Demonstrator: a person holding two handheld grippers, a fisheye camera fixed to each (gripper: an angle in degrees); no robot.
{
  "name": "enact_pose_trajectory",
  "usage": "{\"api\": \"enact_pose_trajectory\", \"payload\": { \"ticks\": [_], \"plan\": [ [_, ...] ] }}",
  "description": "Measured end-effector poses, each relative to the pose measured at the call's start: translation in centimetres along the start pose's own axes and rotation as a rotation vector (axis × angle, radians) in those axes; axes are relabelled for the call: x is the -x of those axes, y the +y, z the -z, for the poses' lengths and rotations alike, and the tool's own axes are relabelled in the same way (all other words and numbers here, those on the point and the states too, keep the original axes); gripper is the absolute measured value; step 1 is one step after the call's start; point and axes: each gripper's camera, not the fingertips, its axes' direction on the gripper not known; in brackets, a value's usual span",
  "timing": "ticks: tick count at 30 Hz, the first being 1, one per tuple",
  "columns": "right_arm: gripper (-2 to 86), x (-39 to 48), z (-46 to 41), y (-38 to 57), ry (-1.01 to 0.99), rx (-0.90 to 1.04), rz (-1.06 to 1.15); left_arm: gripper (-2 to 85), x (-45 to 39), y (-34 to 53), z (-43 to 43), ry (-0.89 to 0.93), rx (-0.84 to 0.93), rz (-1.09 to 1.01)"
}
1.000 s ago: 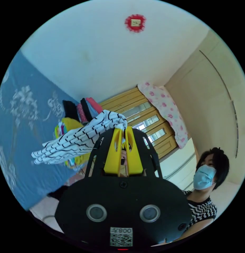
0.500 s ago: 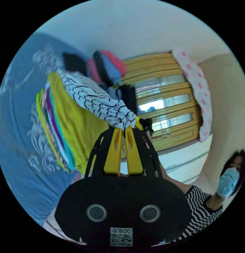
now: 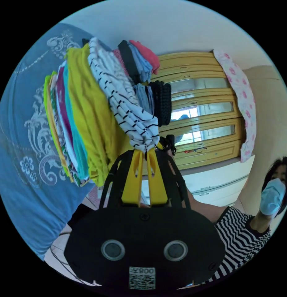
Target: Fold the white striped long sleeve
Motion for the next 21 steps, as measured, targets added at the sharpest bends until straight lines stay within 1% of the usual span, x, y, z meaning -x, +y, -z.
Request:
{"api": "enact_pose_trajectory", "payload": {
  "ticks": [2,4,7,10,12,13,15,16,17,18,19,21],
  "plan": [
    [1.8,-3.3,-0.9,0.9,-0.058,-0.042,-0.089,2.7,2.4,-0.1,-1.3,0.016,0.011,0.056],
    [1.8,-4.5,-1.5,1.3,-0.103,-0.083,-0.105,2.5,4.2,-0.2,-2.1,0.052,0.007,0.090],
    [1.6,-4.8,-2.0,1.7,-0.109,-0.117,-0.098,1.5,5.9,-0.3,-2.3,0.051,0.013,0.108],
    [1.2,-4.5,-1.7,3.1,-0.064,-0.187,-0.102,0.7,6.0,-1.1,-1.8,0.049,-0.011,0.060],
    [0.8,-4.0,-1.5,4.2,-0.037,-0.248,-0.112,0.4,5.2,-2.8,-1.7,0.032,-0.032,-0.023],
    [0.5,-3.0,-1.6,4.8,-0.022,-0.307,-0.088,0.3,4.9,-3.4,-1.8,0.025,-0.034,-0.047],
    [0.3,-0.8,-2.4,5.0,-0.004,-0.360,-0.025,0.3,4.1,-6.1,-2.8,-0.036,-0.027,-0.149],
    [0.2,0.8,-3.5,4.6,0.015,-0.370,0.024,0.2,4.1,-6.7,-3.2,-0.060,-0.021,-0.168],
    [0.1,2.3,-5.0,4.1,0.036,-0.358,0.063,0.2,4.2,-7.8,-4.0,-0.123,-0.008,-0.205],
    [0.1,2.8,-5.8,3.7,0.048,-0.345,0.075,0.2,4.8,-8.7,-4.8,-0.215,0.011,-0.211],
    [0.1,3.5,-7.8,3.0,0.093,-0.303,0.085,0.2,5.3,-9.1,-5.3,-0.261,0.021,-0.198],
    [0.0,3.2,-11.1,1.9,0.226,-0.216,0.036,0.2,8.2,-10.1,-6.8,-0.330,0.083,-0.151]
  ]
}}
